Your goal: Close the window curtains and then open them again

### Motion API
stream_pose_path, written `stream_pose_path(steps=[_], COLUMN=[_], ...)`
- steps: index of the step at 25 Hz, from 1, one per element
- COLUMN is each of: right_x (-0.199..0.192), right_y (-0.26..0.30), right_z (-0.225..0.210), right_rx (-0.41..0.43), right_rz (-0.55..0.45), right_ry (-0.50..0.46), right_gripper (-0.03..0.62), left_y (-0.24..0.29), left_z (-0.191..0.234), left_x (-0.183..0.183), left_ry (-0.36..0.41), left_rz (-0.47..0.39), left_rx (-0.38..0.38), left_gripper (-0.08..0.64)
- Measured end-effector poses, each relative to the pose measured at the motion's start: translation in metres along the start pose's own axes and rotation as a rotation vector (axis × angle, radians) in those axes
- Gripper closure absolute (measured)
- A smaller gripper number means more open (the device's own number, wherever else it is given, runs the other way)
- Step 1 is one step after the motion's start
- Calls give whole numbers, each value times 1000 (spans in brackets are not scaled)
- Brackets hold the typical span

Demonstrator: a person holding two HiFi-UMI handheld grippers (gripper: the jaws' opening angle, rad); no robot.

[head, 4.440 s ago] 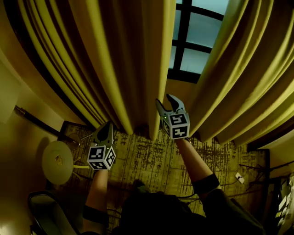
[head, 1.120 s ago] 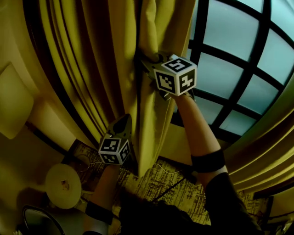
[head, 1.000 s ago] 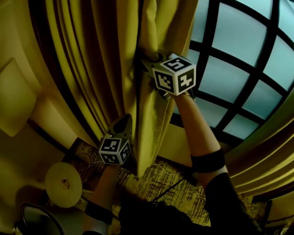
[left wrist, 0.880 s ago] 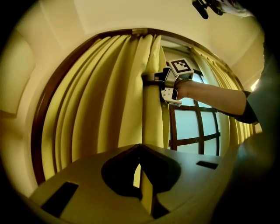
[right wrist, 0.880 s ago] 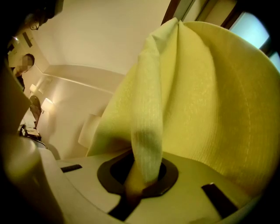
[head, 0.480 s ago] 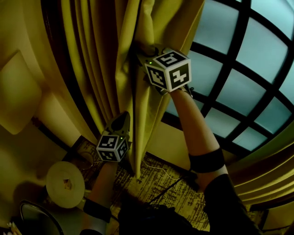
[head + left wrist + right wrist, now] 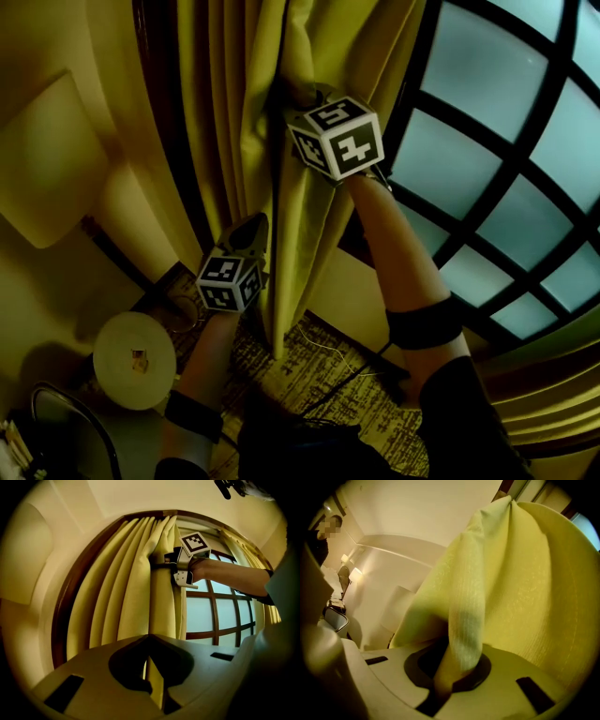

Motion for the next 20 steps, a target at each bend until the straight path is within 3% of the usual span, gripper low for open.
stream_pose_path(steps=[5, 20], right_x=[9, 23], right_y=[40, 148], right_z=[16, 42], right_rx=[24, 2], right_rz=[22, 74], right_ry=[-7, -121], right_gripper=[571, 571], left_y=[-3, -11], left_z=[38, 131], left_x=[13, 24], left_ry=[-36, -32], left_rz=[-4, 1], left_rx=[17, 35], left_gripper=[560, 560])
Point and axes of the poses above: the fingertips, and each gripper's own axes: y forward along the fingers, z to its left, x out of its top, the point moved 5 cm from there along -y, backward along the fingers, and after that the axes turned 1 degree about -y, right-handed, at the moved point
